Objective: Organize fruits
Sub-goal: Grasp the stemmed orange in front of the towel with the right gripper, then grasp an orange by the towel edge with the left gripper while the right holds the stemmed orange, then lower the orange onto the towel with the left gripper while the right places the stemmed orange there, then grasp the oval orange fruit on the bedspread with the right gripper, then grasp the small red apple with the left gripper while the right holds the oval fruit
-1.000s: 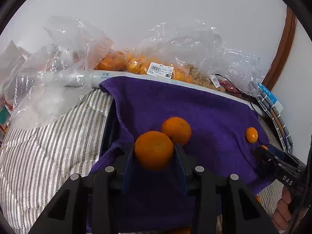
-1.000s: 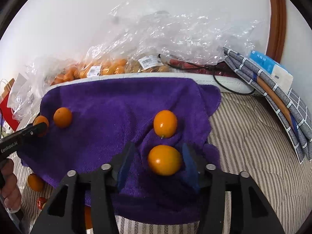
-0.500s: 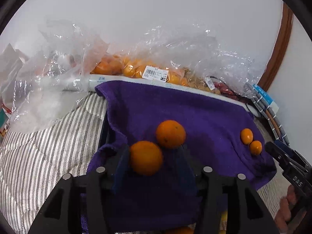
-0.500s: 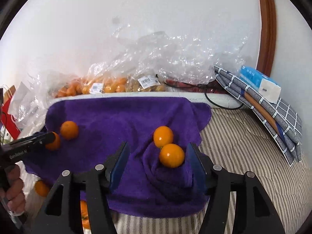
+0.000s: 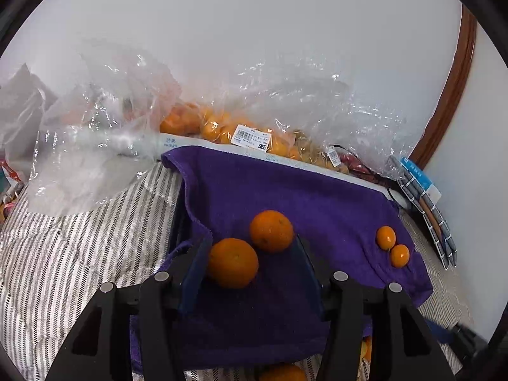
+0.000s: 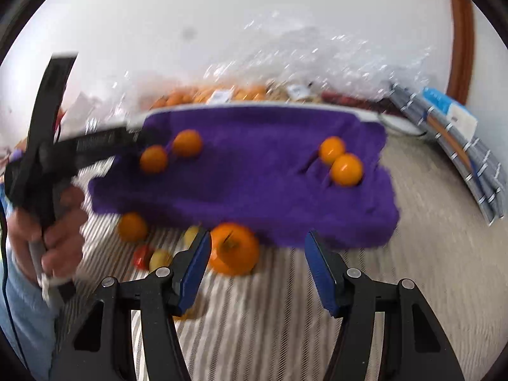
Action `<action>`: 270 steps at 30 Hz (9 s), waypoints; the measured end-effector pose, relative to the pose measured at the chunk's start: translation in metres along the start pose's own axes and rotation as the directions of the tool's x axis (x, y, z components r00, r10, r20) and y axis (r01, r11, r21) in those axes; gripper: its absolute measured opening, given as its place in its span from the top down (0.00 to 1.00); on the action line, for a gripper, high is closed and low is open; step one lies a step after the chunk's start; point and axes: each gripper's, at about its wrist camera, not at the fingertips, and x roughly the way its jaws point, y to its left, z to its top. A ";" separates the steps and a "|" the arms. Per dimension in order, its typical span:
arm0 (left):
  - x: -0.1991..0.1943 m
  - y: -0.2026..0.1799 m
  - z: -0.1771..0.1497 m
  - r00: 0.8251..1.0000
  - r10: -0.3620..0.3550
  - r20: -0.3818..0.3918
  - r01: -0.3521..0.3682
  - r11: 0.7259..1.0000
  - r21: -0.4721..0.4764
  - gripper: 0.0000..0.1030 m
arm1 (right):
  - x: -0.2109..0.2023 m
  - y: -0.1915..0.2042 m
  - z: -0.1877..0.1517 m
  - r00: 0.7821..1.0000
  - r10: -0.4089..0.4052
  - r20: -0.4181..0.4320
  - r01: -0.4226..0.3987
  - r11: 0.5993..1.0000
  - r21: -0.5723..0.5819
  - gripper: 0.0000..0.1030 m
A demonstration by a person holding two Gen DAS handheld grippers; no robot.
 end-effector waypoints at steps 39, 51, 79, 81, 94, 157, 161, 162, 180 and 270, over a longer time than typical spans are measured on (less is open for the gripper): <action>-0.016 -0.030 -0.010 0.998 0.009 0.062 -0.019 0.988 0.153 0.48 | -0.007 -0.035 -0.028 0.996 -0.085 0.001 0.085 0.996 0.006 0.58; -0.057 -0.035 -0.057 1.000 -0.012 -0.023 0.015 0.991 0.130 0.48 | -0.027 -0.075 -0.039 0.996 -0.087 0.035 0.083 0.992 0.091 0.58; -0.029 -0.031 -0.081 0.991 0.043 -0.125 -0.026 0.991 0.134 0.67 | -0.030 -0.079 -0.042 0.997 -0.051 0.054 0.044 0.991 0.125 0.58; -0.034 -0.032 -0.080 0.994 0.041 -0.098 -0.028 0.990 0.135 0.71 | -0.032 -0.079 -0.042 0.997 -0.053 0.064 0.044 0.991 0.128 0.58; -0.040 -0.023 -0.075 0.991 -0.029 -0.127 0.037 0.998 0.060 0.69 | -0.034 -0.083 -0.043 0.994 -0.083 0.070 0.072 0.986 0.149 0.58; -0.010 0.002 -0.020 0.996 -0.037 -0.083 0.038 0.999 0.011 0.69 | 0.040 -0.076 0.043 1.000 -0.017 0.008 0.017 0.999 0.049 0.58; -0.006 0.001 -0.024 0.995 -0.033 -0.099 0.035 0.999 0.015 0.69 | 0.049 -0.072 0.040 0.999 -0.041 -0.020 0.042 0.999 0.028 0.58; -0.004 0.001 -0.025 0.994 -0.032 -0.107 0.034 0.999 0.013 0.69 | 0.050 -0.070 0.040 0.999 -0.050 -0.016 0.050 0.999 0.020 0.58; 0.006 0.001 -0.026 0.991 0.018 -0.134 -0.014 0.999 0.033 0.69 | 0.032 -0.063 0.035 0.996 -0.065 0.067 0.066 0.998 -0.014 0.33; -0.025 -0.065 -0.099 0.974 0.023 -0.226 0.087 0.880 0.466 0.66 | -0.050 -0.089 -0.062 0.994 -0.073 0.080 0.053 0.972 0.229 0.69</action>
